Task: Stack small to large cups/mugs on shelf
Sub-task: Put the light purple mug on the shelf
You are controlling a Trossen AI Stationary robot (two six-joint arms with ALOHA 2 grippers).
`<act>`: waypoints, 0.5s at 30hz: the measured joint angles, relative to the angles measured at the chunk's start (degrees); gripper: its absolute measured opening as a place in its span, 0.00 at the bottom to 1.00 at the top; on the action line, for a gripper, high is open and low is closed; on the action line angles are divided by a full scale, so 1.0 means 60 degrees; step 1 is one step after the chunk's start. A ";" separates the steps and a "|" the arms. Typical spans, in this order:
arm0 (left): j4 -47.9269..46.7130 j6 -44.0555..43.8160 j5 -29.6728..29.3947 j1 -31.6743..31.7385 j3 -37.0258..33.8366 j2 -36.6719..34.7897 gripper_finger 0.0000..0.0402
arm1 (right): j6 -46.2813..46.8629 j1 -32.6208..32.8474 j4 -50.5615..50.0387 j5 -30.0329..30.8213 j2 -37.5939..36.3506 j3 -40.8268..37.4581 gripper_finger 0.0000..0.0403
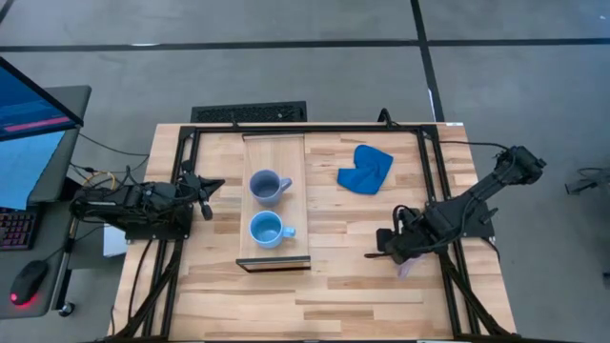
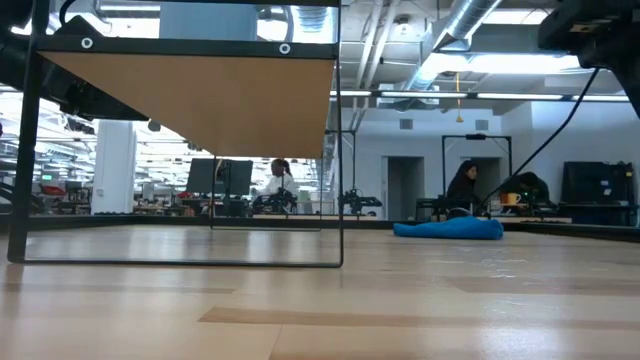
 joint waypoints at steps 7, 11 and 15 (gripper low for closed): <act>0.0002 -0.0002 0.0004 -0.0002 0.0000 0.0000 0.00 | -0.0195 -0.0114 0.0026 -0.0010 0.0382 0.0004 0.51; -0.0001 -0.0001 0.0004 -0.0002 0.0000 -0.0004 0.00 | -0.0784 -0.0310 0.0131 -0.0034 0.0785 0.0004 0.51; -0.0001 0.0000 0.0007 -0.0002 0.0000 -0.0004 0.00 | -0.1145 -0.0444 0.0112 -0.0047 0.1022 0.0004 0.50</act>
